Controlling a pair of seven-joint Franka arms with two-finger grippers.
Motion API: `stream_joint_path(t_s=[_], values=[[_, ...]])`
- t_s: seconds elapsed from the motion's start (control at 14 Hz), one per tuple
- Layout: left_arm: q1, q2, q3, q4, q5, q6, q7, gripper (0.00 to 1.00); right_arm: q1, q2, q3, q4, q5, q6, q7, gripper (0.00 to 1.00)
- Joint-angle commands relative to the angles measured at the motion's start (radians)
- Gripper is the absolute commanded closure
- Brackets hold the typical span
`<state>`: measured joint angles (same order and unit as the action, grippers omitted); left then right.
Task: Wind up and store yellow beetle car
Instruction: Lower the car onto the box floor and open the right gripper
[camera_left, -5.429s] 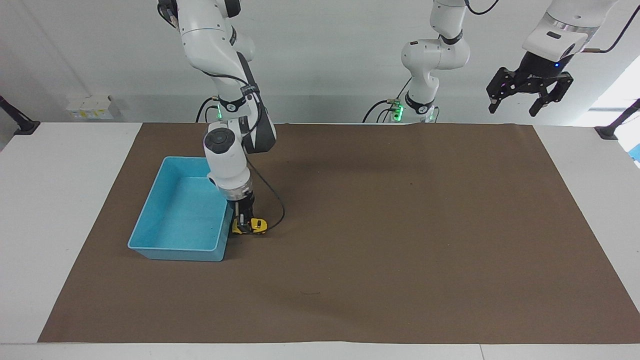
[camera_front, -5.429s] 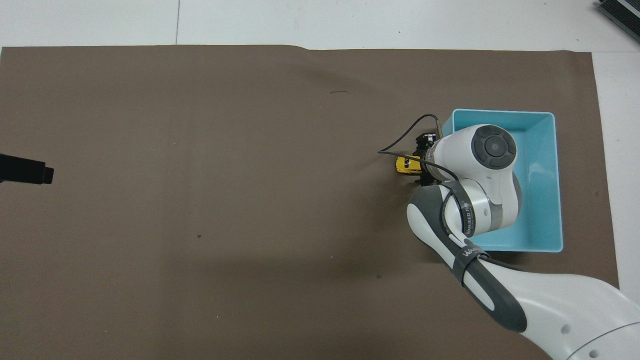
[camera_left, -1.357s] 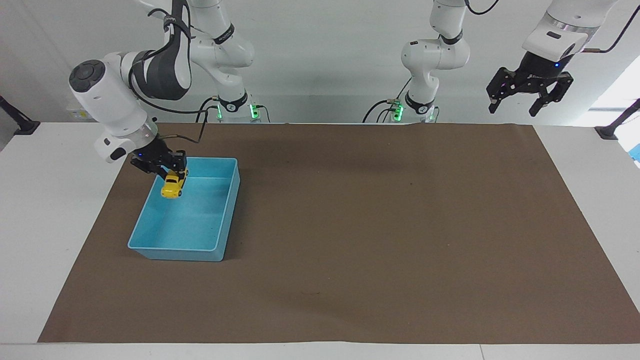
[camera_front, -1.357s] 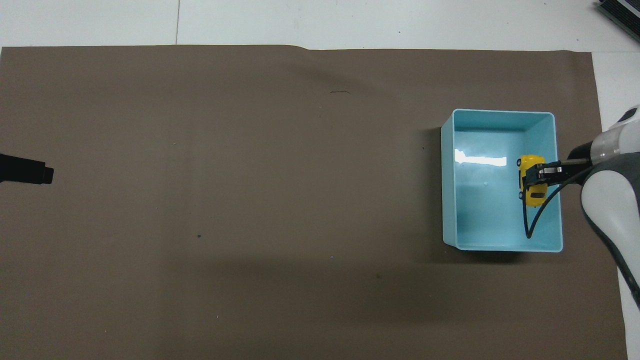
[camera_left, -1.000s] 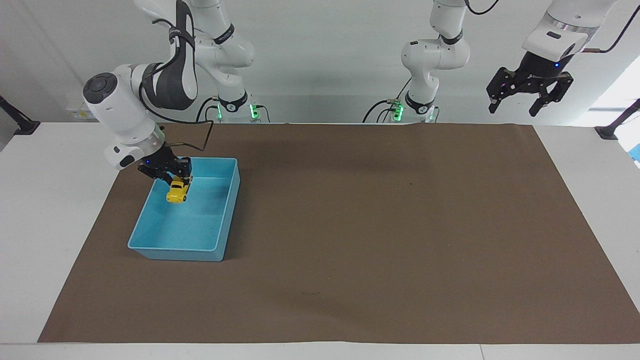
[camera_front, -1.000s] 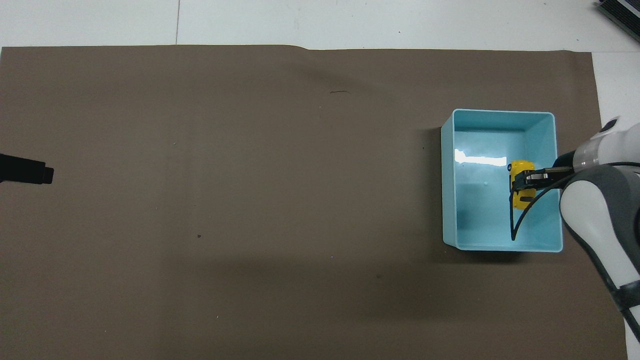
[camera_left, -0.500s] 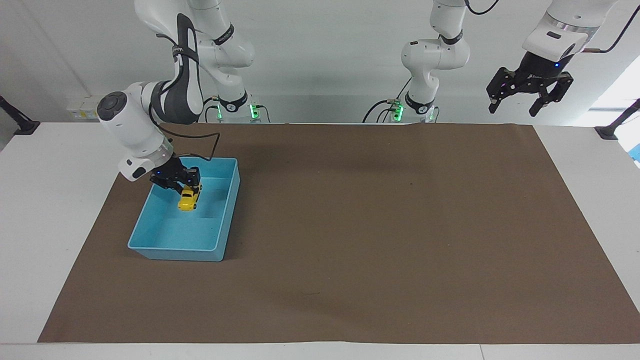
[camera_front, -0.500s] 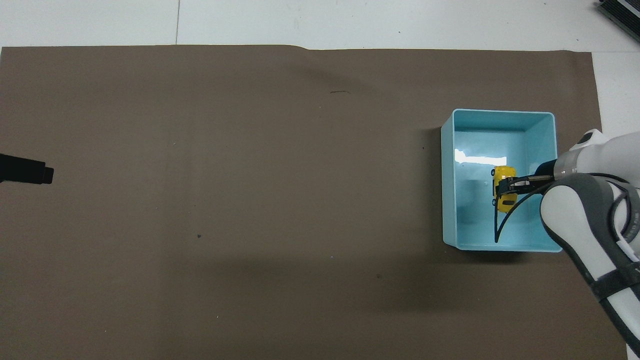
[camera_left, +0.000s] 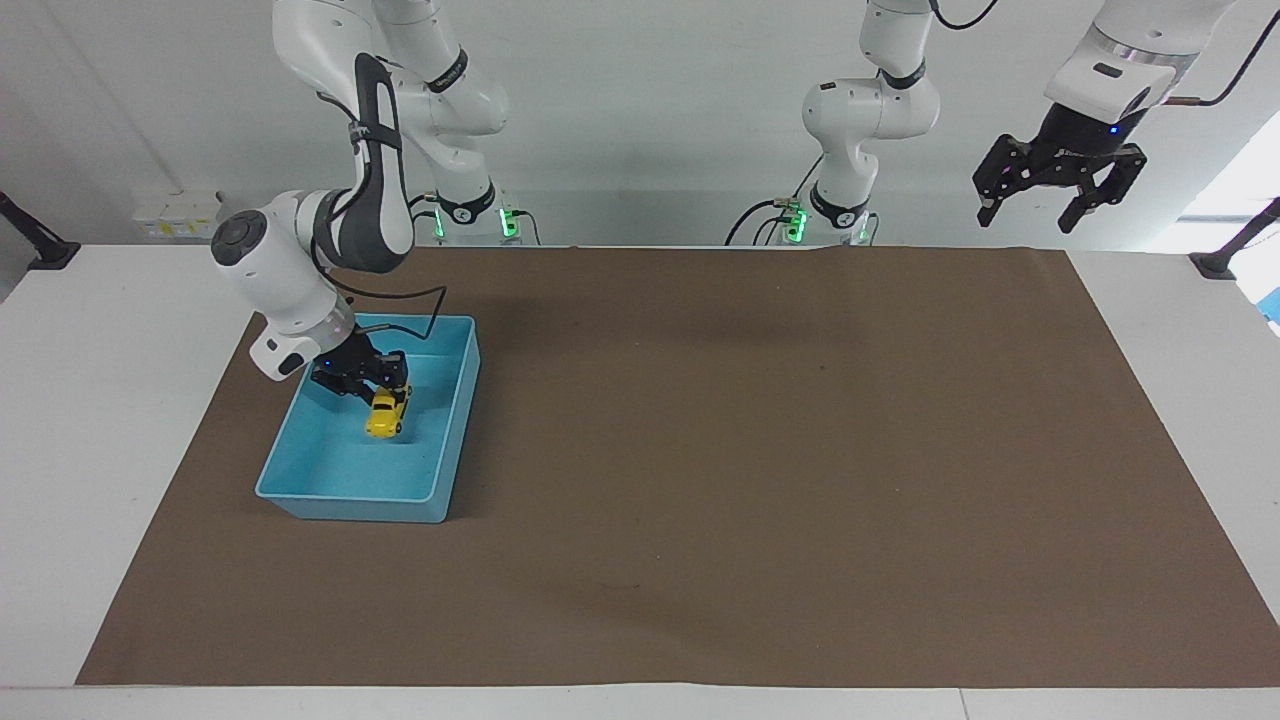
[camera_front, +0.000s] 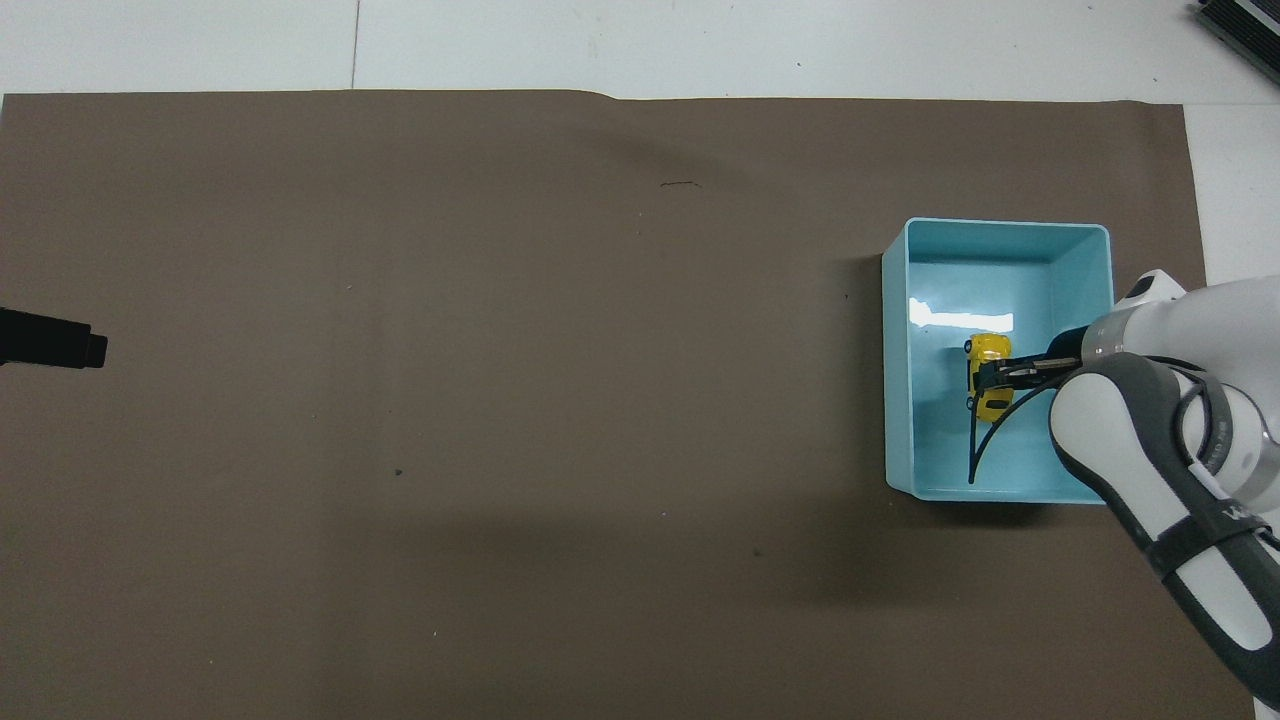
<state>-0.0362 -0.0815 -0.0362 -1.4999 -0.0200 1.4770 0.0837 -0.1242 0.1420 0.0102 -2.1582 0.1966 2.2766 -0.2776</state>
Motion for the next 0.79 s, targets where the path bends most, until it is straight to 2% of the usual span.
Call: stream_joint_path(t_s=[0.0, 0.14, 0.21, 0.29, 0.36, 0.64, 0.71], values=[[0.007, -0.015, -0.002, -0.013, -0.005, -0.010, 0.001, 0.00, -0.011, 0.039, 0.005, -0.011, 0.037, 0.050, -0.049, 1.00], [0.007, -0.015, -0.002, -0.011, -0.005, -0.010, 0.001, 0.00, -0.011, 0.042, 0.005, -0.008, 0.037, 0.047, -0.048, 1.00], [0.007, -0.015, -0.002, -0.011, -0.005, -0.010, 0.001, 0.00, -0.008, 0.042, 0.005, -0.008, 0.037, 0.047, -0.034, 0.88], [0.007, -0.017, -0.002, -0.011, -0.005, -0.010, 0.001, 0.00, 0.001, 0.042, 0.005, -0.006, 0.037, 0.047, -0.025, 0.30], [0.007, -0.017, -0.002, -0.011, -0.005, -0.010, 0.001, 0.00, 0.002, 0.044, 0.005, -0.006, 0.037, 0.044, -0.034, 0.00], [0.007, -0.015, -0.002, -0.011, -0.005, -0.010, 0.001, 0.00, 0.015, 0.044, 0.008, 0.049, 0.034, 0.023, -0.029, 0.00], [0.007, -0.015, -0.002, -0.011, -0.005, -0.010, 0.001, 0.00, 0.021, 0.034, 0.007, 0.066, 0.027, -0.015, -0.028, 0.00]])
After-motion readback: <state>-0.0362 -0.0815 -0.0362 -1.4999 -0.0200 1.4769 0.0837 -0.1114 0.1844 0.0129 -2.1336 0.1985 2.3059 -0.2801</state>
